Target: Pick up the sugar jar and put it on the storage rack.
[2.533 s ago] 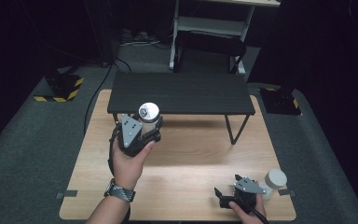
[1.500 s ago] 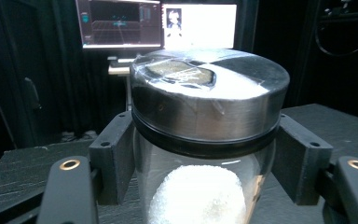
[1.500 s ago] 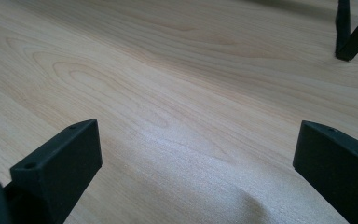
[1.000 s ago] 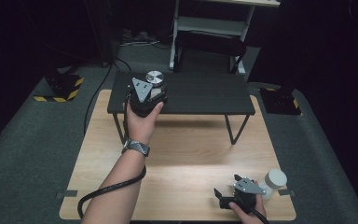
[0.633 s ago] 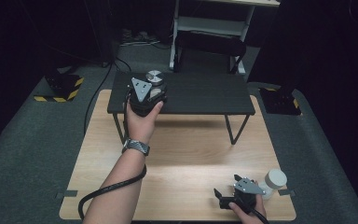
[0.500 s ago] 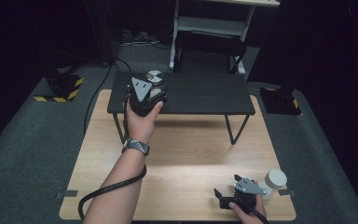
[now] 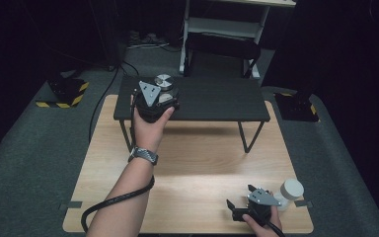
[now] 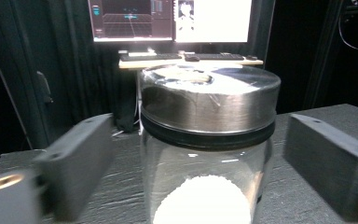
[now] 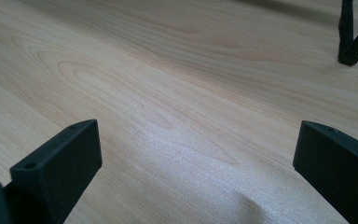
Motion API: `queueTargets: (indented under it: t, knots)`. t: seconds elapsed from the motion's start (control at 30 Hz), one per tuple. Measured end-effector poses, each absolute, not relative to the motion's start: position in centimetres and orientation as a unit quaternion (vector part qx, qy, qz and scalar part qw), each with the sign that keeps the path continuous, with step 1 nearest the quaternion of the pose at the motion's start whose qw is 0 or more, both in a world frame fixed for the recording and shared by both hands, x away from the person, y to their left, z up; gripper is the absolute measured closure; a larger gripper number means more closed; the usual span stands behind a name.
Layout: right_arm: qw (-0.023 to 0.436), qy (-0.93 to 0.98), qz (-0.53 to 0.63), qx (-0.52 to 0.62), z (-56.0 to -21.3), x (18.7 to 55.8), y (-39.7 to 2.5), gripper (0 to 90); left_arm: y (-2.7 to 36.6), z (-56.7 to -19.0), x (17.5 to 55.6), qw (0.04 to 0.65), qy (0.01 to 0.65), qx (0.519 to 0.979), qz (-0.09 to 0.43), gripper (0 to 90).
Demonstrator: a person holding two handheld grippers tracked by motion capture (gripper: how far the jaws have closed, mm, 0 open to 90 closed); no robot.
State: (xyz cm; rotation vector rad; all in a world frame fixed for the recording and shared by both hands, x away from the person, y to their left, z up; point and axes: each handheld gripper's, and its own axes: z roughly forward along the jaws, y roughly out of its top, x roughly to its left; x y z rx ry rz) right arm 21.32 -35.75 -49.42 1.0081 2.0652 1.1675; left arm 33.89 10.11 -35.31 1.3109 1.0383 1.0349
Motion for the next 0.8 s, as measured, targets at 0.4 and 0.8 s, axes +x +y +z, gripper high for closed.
queueTargets:
  t: [0.4, 0.8]
  knots:
    - [0.279, 0.771, 0.434, 0.374, -49.4, 21.3, -35.7, 0.6, 11.2, -35.6, 31.9, 0.571, 0.428, 0.555, 0.427, 0.6]
    - [0.284, 0.773, 0.431, 0.370, -49.4, 21.2, -35.5, 0.6, 12.7, -37.3, 28.8, 0.584, 0.423, 0.554, 0.417, 0.6]
